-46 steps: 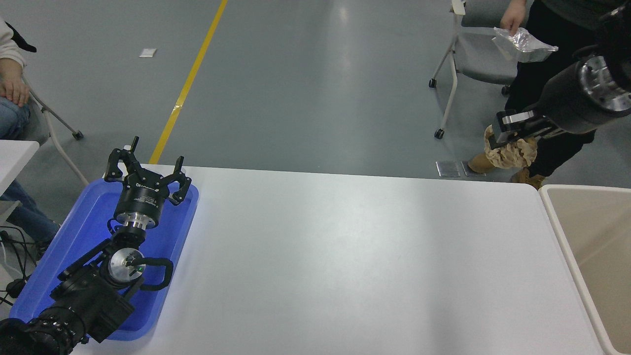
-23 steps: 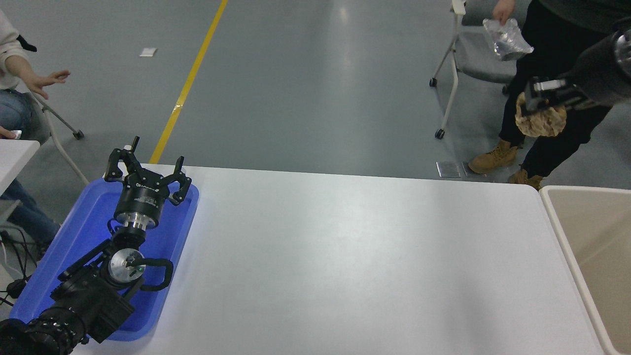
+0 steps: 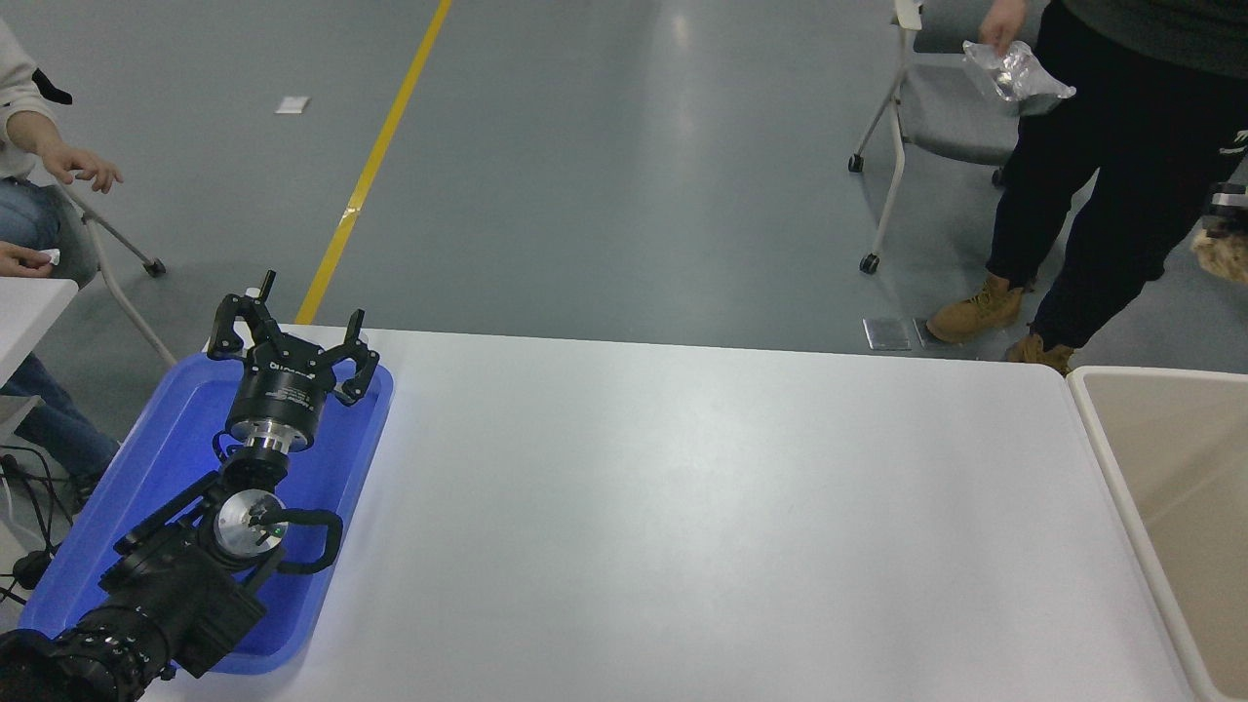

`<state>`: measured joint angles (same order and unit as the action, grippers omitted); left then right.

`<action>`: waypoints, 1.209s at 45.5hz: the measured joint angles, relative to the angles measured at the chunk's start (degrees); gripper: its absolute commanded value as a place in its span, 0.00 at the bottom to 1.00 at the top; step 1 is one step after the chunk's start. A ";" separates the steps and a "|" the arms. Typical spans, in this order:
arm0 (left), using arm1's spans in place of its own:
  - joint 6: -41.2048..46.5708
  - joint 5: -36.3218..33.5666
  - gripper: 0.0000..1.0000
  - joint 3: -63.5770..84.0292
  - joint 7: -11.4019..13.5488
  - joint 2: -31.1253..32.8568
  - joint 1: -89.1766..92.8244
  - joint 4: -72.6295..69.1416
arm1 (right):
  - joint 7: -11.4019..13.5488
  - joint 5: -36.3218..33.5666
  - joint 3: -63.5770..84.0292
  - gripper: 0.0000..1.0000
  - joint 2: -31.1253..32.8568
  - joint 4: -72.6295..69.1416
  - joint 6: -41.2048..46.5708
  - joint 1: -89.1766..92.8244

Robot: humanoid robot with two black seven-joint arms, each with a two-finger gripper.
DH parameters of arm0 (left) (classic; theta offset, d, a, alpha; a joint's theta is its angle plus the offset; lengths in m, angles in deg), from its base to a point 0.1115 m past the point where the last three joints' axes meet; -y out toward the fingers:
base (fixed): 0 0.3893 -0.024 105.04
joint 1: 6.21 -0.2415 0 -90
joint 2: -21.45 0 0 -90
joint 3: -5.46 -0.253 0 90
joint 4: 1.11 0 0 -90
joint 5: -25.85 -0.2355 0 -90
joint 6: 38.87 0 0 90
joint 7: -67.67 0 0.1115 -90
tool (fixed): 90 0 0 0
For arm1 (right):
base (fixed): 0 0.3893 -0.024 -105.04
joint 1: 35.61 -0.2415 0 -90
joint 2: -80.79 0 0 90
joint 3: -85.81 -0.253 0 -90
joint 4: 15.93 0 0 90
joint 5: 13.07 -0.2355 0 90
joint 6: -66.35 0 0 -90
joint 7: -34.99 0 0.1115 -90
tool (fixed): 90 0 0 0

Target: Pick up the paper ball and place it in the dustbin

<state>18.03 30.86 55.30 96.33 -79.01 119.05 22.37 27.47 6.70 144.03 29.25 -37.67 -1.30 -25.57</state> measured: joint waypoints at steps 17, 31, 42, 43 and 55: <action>0.00 0.00 1.00 0.00 0.00 0.00 0.00 -0.01 | 0.22 -3.53 -9.50 0.00 -0.07 11.17 -8.46 20.35; 0.00 -0.01 1.00 0.00 0.00 0.00 0.00 -0.01 | 0.29 -4.19 -17.02 0.00 -1.17 14.72 -12.65 32.14; 0.00 -0.01 1.00 0.00 0.00 0.00 0.02 -0.01 | 0.29 -4.33 -20.70 0.10 -2.62 15.30 -14.89 37.83; 0.00 -0.01 1.00 0.00 0.00 0.00 0.02 0.00 | 0.29 -4.34 -20.91 0.20 -2.71 15.38 -15.06 38.10; 0.03 0.01 1.00 0.00 0.00 0.00 0.05 -0.01 | 0.29 -4.93 -22.40 1.00 -3.80 15.60 -18.00 40.18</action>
<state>18.06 30.87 55.30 96.32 -79.01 119.10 22.36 27.76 1.77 121.64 25.45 -22.07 -19.29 14.61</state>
